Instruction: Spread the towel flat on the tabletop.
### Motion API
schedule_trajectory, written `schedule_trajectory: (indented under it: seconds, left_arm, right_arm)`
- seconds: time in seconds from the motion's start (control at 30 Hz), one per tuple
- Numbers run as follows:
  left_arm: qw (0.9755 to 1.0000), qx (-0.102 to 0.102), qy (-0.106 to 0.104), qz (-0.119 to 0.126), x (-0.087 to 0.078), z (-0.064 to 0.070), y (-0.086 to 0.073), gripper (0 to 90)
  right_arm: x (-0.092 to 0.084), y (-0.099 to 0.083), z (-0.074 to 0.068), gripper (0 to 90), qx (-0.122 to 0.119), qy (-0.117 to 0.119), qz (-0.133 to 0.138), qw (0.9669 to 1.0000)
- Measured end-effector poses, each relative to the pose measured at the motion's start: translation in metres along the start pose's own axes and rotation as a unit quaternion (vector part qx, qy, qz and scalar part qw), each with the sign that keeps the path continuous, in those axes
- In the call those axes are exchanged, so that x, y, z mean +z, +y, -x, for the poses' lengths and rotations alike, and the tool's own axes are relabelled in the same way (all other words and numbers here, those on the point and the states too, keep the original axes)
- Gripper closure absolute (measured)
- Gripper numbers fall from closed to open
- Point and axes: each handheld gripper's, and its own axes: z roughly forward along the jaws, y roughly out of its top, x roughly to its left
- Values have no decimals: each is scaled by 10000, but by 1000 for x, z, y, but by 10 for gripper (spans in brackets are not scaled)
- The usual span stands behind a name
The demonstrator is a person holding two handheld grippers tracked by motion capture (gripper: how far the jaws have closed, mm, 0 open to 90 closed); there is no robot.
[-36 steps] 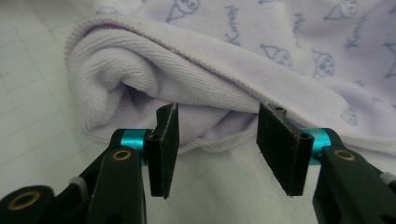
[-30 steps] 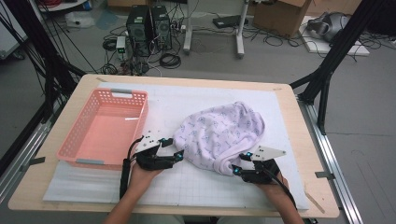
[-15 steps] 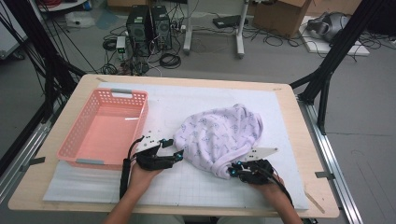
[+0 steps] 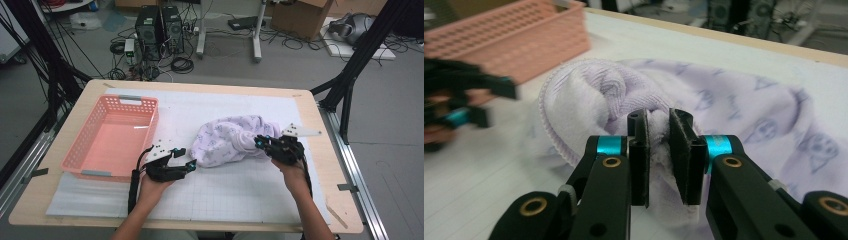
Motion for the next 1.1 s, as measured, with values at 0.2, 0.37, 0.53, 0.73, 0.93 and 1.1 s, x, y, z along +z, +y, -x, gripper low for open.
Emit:
schedule_trajectory:
  seconds: [0.2,0.37,0.53,0.73,0.93,1.1]
  left_arm:
    - [10000,-2,-32,3,0,0,0,373]
    - [10000,22,-77,-45,2,1,-1,370]
    - [9998,8,-166,-90,5,2,0,334]
    - [9980,372,-227,-453,23,14,5,315]
    - [9968,490,-213,-596,48,23,9,323]
    - [9930,633,-287,-955,71,31,18,321]
  right_arm:
    - [41,13,21,798,57,-602,-289,9977]
    - [61,20,42,806,68,-1492,-550,9873]
    - [58,15,56,651,657,-1367,-500,9872]
    - [29,17,44,478,481,-1056,-247,9929]
    - [-4,15,28,453,112,-890,-191,9958]
    - [-25,-2,17,470,-117,-882,-269,9957]
